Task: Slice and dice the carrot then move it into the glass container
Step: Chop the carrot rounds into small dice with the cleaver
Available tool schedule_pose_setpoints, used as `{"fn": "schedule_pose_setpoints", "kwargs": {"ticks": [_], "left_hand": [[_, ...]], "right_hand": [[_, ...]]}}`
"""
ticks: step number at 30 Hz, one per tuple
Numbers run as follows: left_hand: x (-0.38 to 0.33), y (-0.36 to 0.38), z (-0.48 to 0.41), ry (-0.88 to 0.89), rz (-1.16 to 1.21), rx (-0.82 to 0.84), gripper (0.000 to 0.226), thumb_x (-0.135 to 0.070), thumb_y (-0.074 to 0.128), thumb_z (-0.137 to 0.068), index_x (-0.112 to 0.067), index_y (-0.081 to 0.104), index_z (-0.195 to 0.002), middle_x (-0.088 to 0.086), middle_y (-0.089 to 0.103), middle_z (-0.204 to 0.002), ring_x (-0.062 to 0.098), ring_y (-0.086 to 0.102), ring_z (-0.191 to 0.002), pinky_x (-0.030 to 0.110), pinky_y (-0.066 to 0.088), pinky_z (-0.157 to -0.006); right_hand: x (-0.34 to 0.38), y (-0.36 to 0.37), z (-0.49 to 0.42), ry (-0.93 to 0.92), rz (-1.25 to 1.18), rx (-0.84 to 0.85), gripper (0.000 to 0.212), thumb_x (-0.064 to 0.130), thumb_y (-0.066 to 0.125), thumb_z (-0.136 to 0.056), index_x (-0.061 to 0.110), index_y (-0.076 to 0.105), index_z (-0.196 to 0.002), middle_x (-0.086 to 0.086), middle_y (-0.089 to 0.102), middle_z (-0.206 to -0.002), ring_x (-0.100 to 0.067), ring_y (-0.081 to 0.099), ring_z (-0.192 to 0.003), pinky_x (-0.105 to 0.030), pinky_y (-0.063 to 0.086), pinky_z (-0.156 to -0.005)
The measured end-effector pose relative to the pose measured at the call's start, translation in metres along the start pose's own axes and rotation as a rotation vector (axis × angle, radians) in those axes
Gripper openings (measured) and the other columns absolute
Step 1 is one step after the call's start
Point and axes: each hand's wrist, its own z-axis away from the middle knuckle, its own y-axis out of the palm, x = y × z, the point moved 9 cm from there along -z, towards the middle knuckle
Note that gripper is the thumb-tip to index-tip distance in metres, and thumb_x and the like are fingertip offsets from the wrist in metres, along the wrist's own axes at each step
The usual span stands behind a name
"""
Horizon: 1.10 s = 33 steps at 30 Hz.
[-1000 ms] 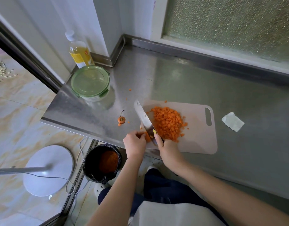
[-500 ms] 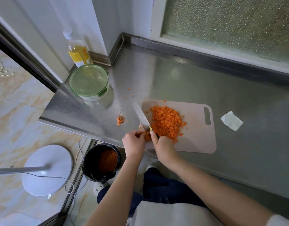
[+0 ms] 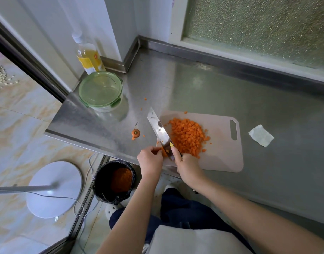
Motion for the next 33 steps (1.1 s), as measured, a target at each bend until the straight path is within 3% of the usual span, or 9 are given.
{"fn": "schedule_pose_setpoints", "kwargs": {"ticks": [2, 5, 10, 14, 17, 24, 30, 33], "left_hand": [[0.0, 0.0, -0.001, 0.001, 0.0, -0.002, 0.015, -0.01, 0.062, -0.087, -0.008, 0.073, -0.097, 0.006, 0.072, -0.09, 0.009, 0.056, -0.072, -0.001, 0.035, -0.054], [0.0, 0.0, -0.002, -0.005, -0.006, 0.003, 0.015, -0.01, 0.063, -0.087, -0.008, 0.073, -0.097, 0.006, 0.072, -0.091, 0.008, 0.056, -0.07, -0.002, 0.035, -0.053], [0.0, 0.001, -0.004, -0.017, -0.023, 0.02, 0.015, -0.012, 0.063, -0.086, -0.01, 0.074, -0.096, 0.005, 0.073, -0.089, 0.01, 0.06, -0.073, 0.004, 0.034, -0.061], [0.001, 0.002, -0.005, -0.018, -0.021, 0.033, 0.014, -0.012, 0.063, -0.086, -0.011, 0.075, -0.095, 0.004, 0.073, -0.088, 0.012, 0.065, -0.077, 0.004, 0.036, -0.058], [0.002, 0.002, -0.005, -0.025, -0.022, 0.035, 0.015, -0.013, 0.063, -0.086, -0.011, 0.075, -0.096, 0.004, 0.073, -0.089, 0.013, 0.065, -0.078, 0.005, 0.038, -0.062], [0.002, 0.003, -0.003, -0.016, -0.016, 0.026, 0.013, -0.012, 0.063, -0.086, -0.01, 0.074, -0.094, 0.004, 0.072, -0.087, 0.016, 0.066, -0.079, 0.018, 0.045, -0.069], [0.003, 0.004, -0.002, -0.024, -0.02, 0.023, 0.013, -0.014, 0.063, -0.086, -0.011, 0.073, -0.094, 0.004, 0.072, -0.086, 0.015, 0.065, -0.08, 0.015, 0.041, -0.067], [0.002, 0.002, -0.001, -0.022, -0.016, 0.015, 0.014, -0.012, 0.062, -0.086, -0.011, 0.073, -0.094, 0.003, 0.072, -0.087, 0.012, 0.062, -0.077, 0.007, 0.035, -0.06]], "right_hand": [[0.001, 0.0, 0.001, 0.002, 0.023, -0.002, 0.062, 0.05, 0.029, -0.098, 0.009, 0.039, -0.052, -0.007, 0.043, -0.054, -0.026, 0.046, -0.058, -0.036, 0.041, -0.063], [0.006, -0.002, 0.003, -0.009, 0.048, 0.02, 0.055, 0.046, 0.03, -0.1, 0.014, 0.037, -0.056, -0.003, 0.042, -0.056, -0.019, 0.044, -0.055, -0.022, 0.033, -0.052], [0.006, 0.002, -0.006, 0.011, 0.154, -0.011, 0.062, 0.049, 0.028, -0.099, 0.01, 0.037, -0.052, -0.004, 0.043, -0.053, -0.023, 0.047, -0.057, -0.026, 0.034, -0.053], [0.01, 0.004, -0.005, -0.057, 0.206, -0.06, 0.06, 0.047, 0.03, -0.1, 0.013, 0.039, -0.051, 0.001, 0.042, -0.051, -0.018, 0.045, -0.052, -0.017, 0.027, -0.045], [0.01, 0.004, -0.002, -0.081, 0.194, -0.062, 0.06, 0.046, 0.031, -0.1, 0.014, 0.039, -0.05, 0.002, 0.042, -0.049, -0.011, 0.042, -0.046, -0.018, 0.029, -0.045], [0.006, 0.001, -0.006, -0.048, 0.155, -0.038, 0.062, 0.048, 0.03, -0.1, 0.011, 0.039, -0.051, -0.002, 0.043, -0.051, -0.016, 0.042, -0.05, -0.021, 0.028, -0.047], [0.008, -0.004, -0.007, -0.059, 0.12, -0.007, 0.061, 0.046, 0.032, -0.1, 0.01, 0.039, -0.051, -0.004, 0.043, -0.052, -0.022, 0.046, -0.056, -0.029, 0.033, -0.058], [0.01, -0.006, -0.001, -0.106, 0.111, -0.033, 0.06, 0.046, 0.033, -0.099, 0.011, 0.04, -0.051, -0.002, 0.043, -0.05, -0.016, 0.044, -0.049, -0.024, 0.03, -0.049]]}}
